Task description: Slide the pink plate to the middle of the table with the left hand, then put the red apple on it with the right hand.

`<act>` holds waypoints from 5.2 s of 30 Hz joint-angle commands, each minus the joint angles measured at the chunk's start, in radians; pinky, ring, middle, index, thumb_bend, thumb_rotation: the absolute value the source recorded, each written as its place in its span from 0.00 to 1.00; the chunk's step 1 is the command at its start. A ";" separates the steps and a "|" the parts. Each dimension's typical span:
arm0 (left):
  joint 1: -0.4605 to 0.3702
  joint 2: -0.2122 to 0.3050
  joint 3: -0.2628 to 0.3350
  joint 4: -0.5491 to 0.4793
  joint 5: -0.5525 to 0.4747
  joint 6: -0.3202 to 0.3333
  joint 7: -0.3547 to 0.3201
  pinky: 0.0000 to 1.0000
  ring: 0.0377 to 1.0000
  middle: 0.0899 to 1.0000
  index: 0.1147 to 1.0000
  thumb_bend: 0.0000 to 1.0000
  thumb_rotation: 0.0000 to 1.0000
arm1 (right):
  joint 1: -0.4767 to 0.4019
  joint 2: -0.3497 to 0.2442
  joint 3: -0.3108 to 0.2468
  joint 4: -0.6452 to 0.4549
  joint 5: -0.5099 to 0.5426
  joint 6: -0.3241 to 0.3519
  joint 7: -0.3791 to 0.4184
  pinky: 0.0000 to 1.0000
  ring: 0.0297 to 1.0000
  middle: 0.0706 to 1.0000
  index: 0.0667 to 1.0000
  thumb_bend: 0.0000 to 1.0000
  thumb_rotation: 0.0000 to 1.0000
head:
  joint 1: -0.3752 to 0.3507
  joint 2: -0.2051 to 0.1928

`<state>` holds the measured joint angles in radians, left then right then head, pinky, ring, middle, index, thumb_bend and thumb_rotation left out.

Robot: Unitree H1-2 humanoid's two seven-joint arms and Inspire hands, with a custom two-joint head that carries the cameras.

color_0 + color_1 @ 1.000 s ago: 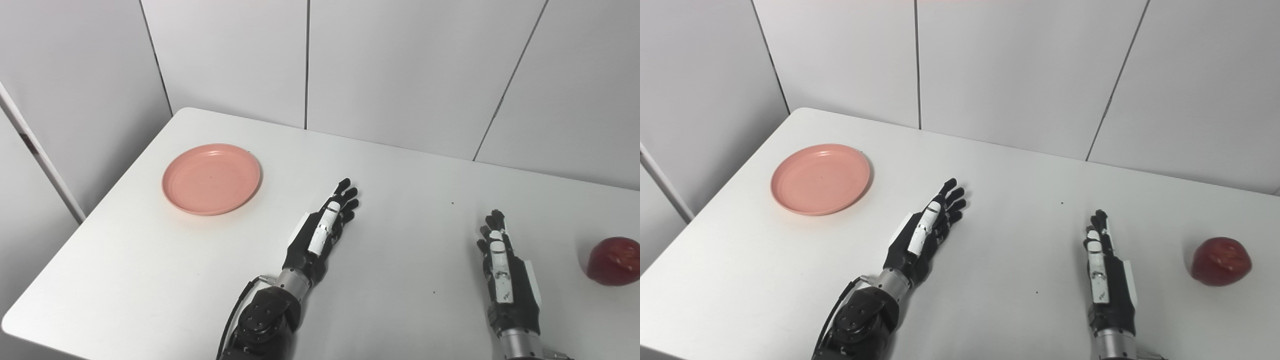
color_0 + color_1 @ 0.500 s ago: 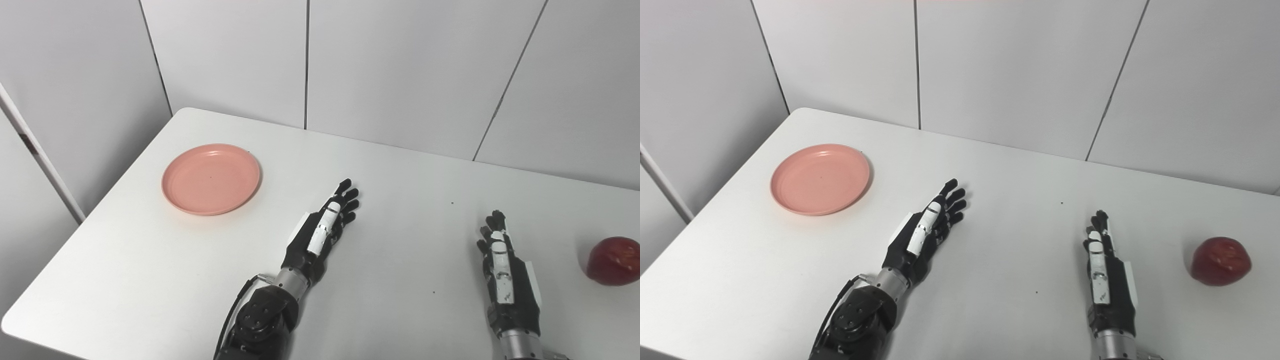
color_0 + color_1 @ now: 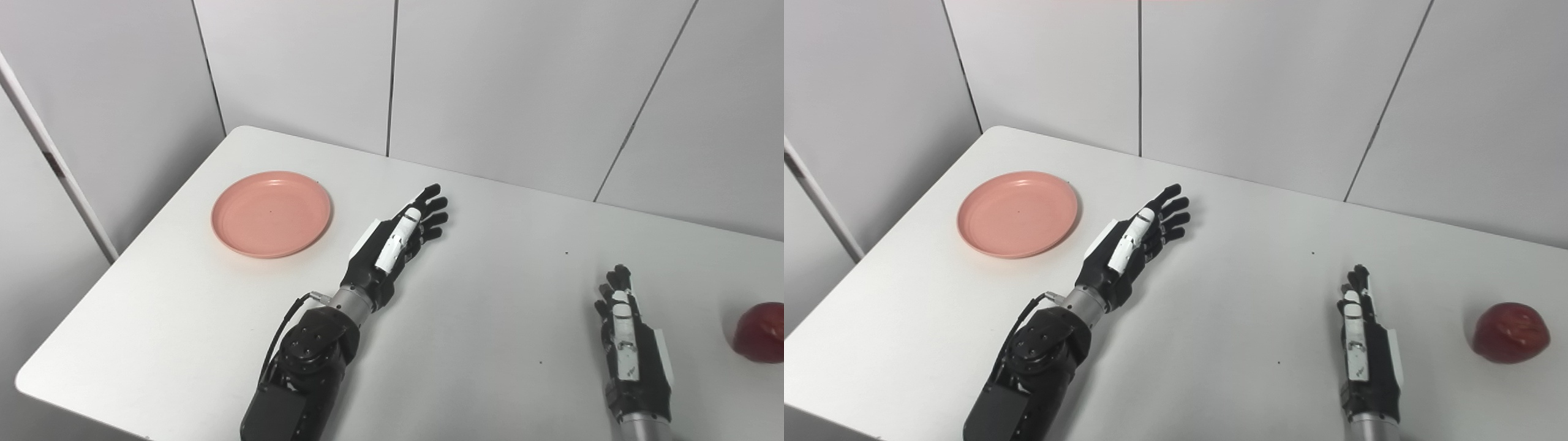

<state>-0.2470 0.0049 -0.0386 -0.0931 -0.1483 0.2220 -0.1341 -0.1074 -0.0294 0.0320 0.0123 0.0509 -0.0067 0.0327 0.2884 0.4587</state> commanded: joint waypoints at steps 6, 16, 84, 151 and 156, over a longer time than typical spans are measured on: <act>-0.086 0.040 0.061 -0.059 -0.009 -0.006 0.018 0.92 0.92 0.93 0.91 0.40 1.00 | -0.005 0.001 -0.011 -0.034 0.012 -0.031 0.008 1.00 1.00 1.00 1.00 0.14 1.00 | 0.007 0.000; -0.140 0.076 0.144 -0.113 -0.027 0.035 0.061 0.93 0.94 0.94 0.92 0.39 1.00 | -0.007 -0.006 -0.011 -0.029 0.012 -0.035 0.012 1.00 1.00 1.00 1.00 0.14 1.00 | 0.015 -0.001; -0.270 0.421 0.448 0.380 -0.176 -0.124 0.079 0.95 0.95 0.94 0.90 0.31 1.00 | -0.006 -0.025 -0.029 -0.030 0.010 -0.045 0.035 1.00 1.00 1.00 1.00 0.10 1.00 | 0.072 -0.007; -0.278 0.444 0.455 0.785 -0.229 -0.229 0.020 0.95 0.94 0.92 0.90 0.29 1.00 | -0.007 -0.039 -0.035 -0.057 0.044 -0.003 0.045 1.00 1.00 1.00 1.00 0.12 1.00 | 0.102 -0.001; -0.292 0.445 0.436 0.854 -0.221 -0.254 -0.009 0.93 0.93 0.92 0.89 0.30 1.00 | -0.006 -0.037 -0.034 -0.059 0.040 -0.005 0.042 1.00 1.00 1.00 1.00 0.11 1.00 | 0.100 -0.001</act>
<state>-0.5155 0.4374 0.4068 0.7334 -0.3729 -0.0315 -0.1366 -0.0908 -0.0656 0.0022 -0.0157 0.0875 -0.0035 0.0701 0.3881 0.4571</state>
